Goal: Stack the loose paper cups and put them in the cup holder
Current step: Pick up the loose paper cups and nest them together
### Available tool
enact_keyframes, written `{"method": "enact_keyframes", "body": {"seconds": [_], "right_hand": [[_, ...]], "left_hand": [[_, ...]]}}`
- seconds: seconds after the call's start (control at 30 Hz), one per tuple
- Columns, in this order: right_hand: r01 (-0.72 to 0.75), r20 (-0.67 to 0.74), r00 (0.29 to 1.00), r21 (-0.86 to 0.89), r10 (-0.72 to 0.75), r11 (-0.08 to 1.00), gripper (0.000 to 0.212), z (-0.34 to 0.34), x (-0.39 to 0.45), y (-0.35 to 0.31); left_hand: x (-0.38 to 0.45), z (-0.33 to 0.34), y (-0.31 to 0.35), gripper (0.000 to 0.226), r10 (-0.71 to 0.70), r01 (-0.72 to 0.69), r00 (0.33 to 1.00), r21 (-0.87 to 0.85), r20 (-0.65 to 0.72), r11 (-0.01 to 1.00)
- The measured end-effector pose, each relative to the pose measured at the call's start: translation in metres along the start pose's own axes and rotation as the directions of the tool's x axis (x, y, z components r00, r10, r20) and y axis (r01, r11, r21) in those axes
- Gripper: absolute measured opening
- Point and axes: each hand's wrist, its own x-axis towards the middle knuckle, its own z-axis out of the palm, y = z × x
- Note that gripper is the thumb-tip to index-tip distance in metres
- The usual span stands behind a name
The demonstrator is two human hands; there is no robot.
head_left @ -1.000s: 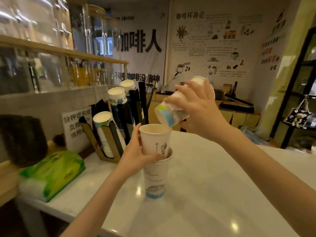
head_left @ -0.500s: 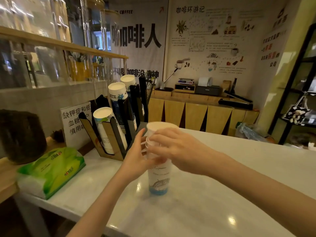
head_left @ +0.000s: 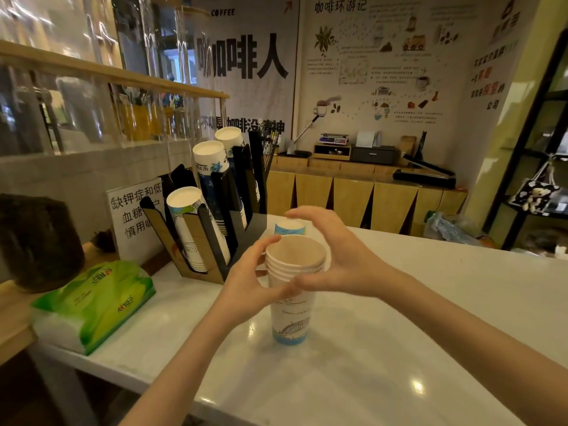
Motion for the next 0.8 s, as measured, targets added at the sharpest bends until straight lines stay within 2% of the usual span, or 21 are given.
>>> {"method": "enact_keyframes", "body": {"seconds": [0.1, 0.17, 0.27, 0.37, 0.5, 0.6, 0.73, 0.8], "right_hand": [[-0.236, 0.012, 0.972, 0.129, 0.237, 0.963, 0.106, 0.005, -0.006, 0.027], [-0.324, 0.096, 0.946, 0.248, 0.309, 0.913, 0.113, 0.019, -0.016, 0.044], [-0.41, 0.208, 0.91, 0.331, 0.358, 0.85, 0.105, 0.044, -0.025, 0.06], [-0.452, 0.25, 0.89, 0.371, 0.381, 0.811, 0.089, 0.05, -0.025, 0.067], [-0.393, 0.122, 0.917, 0.443, 0.38, 0.806, 0.075, 0.021, -0.015, 0.068], [-0.354, 0.009, 0.923, 0.412, 0.385, 0.84, 0.069, -0.002, -0.009, 0.066], [-0.274, -0.193, 0.914, 0.353, 0.356, 0.895, 0.075, -0.033, 0.001, 0.062], [-0.195, -0.311, 0.892, 0.386, 0.327, 0.901, 0.073, -0.05, 0.008, 0.06]], "left_hand": [[0.004, -0.001, 0.001, 0.069, 0.001, -0.001, 1.0, 0.007, -0.008, 1.0], [0.008, 0.001, 0.002, 0.061, 0.006, -0.006, 0.999, -0.014, -0.031, 1.0], [0.016, 0.002, 0.004, 0.054, -0.008, 0.005, 0.999, -0.046, -0.048, 0.999], [0.026, 0.0, 0.008, 0.05, -0.014, 0.005, 0.998, -0.124, -0.069, 0.992], [0.043, -0.006, 0.019, 0.046, -0.016, -0.022, 0.984, -0.206, -0.18, 0.978], [0.055, -0.011, 0.027, 0.037, 0.019, -0.051, 0.978, -0.147, -0.207, 0.988], [0.072, -0.018, 0.036, 0.012, 0.12, -0.135, 0.962, -0.044, -0.245, 0.99], [0.081, -0.02, 0.039, 0.015, 0.149, -0.171, 0.947, -0.052, -0.284, 0.984]]}}
